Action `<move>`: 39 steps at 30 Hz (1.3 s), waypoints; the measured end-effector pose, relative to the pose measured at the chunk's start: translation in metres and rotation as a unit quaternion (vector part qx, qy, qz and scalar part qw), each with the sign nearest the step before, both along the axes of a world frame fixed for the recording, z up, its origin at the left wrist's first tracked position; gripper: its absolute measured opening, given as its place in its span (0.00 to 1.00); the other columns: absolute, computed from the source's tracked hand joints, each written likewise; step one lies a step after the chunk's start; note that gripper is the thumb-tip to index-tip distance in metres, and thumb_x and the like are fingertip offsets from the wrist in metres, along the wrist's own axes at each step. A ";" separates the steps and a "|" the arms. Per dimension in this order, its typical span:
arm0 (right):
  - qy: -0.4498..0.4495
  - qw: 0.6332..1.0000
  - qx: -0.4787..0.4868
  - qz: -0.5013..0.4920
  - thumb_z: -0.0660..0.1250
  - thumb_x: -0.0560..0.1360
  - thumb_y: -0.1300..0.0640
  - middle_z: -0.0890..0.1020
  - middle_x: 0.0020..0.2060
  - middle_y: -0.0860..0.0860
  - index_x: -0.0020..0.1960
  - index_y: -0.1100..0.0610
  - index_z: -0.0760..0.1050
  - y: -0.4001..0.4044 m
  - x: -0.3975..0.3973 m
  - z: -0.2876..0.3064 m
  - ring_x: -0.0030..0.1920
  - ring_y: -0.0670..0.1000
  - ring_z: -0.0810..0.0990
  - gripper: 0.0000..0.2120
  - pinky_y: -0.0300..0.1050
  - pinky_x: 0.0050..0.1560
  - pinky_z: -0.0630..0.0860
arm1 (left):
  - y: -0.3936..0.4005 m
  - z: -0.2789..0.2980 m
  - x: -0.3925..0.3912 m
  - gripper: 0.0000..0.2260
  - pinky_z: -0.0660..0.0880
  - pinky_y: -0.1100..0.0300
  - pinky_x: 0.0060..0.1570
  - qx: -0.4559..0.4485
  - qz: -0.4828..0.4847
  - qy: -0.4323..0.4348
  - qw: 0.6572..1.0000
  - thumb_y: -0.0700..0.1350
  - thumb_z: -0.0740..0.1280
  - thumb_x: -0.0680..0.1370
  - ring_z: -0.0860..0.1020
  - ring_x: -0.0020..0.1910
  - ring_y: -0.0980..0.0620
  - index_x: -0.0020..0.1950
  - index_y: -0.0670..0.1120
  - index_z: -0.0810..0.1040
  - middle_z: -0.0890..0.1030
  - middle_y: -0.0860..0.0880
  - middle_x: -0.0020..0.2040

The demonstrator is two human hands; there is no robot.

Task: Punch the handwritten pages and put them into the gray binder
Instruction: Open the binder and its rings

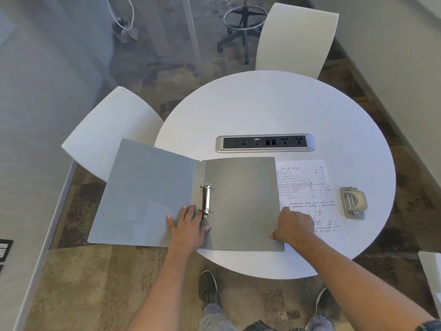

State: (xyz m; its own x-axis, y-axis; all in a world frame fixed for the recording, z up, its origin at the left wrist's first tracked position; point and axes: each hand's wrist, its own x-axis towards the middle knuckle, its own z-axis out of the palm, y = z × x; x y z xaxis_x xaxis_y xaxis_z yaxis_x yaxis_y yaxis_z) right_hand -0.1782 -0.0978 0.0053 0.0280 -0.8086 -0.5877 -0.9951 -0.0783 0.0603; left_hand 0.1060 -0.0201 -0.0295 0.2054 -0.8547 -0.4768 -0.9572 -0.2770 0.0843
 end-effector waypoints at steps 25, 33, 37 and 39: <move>-0.391 0.916 -0.013 0.085 0.66 0.83 0.50 0.68 0.78 0.52 0.65 0.53 0.82 -0.013 0.131 -0.068 0.73 0.59 0.70 0.15 0.49 0.74 0.62 | -0.004 -0.010 0.001 0.28 0.43 0.31 0.76 -0.116 0.134 0.117 0.977 0.57 0.76 0.72 0.74 0.69 0.53 0.67 0.50 0.72 0.75 0.56 0.67; -0.416 0.909 0.016 0.030 0.68 0.82 0.49 0.71 0.76 0.49 0.56 0.55 0.86 -0.025 0.141 -0.065 0.72 0.54 0.71 0.12 0.49 0.73 0.67 | -0.013 -0.010 -0.008 0.10 0.51 0.26 0.73 -0.187 0.185 0.109 0.959 0.55 0.65 0.82 0.81 0.55 0.50 0.57 0.51 0.79 0.80 0.55 0.54; -0.485 0.874 0.033 -0.027 0.73 0.78 0.55 0.77 0.66 0.45 0.53 0.53 0.86 -0.034 0.131 -0.051 0.59 0.43 0.78 0.06 0.33 0.60 0.70 | -0.018 -0.011 -0.012 0.13 0.51 0.26 0.73 -0.176 0.196 0.086 0.961 0.57 0.66 0.81 0.81 0.56 0.51 0.58 0.51 0.81 0.81 0.55 0.57; -0.508 0.860 0.022 -0.053 0.74 0.77 0.58 0.82 0.57 0.44 0.54 0.54 0.85 -0.040 0.119 -0.043 0.54 0.44 0.82 0.06 0.34 0.59 0.76 | -0.020 -0.013 -0.014 0.13 0.50 0.27 0.73 -0.183 0.206 0.078 0.958 0.58 0.66 0.81 0.82 0.54 0.51 0.57 0.51 0.82 0.81 0.55 0.57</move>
State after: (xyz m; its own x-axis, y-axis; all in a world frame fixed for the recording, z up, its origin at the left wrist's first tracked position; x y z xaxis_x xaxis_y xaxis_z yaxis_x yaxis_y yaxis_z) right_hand -0.0596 -0.1380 -0.0382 0.4720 -0.8157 -0.3344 -0.5348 0.0366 -0.8442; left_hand 0.0918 -0.0401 -0.0427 0.5115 -0.8323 -0.2137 -0.7412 -0.5531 0.3803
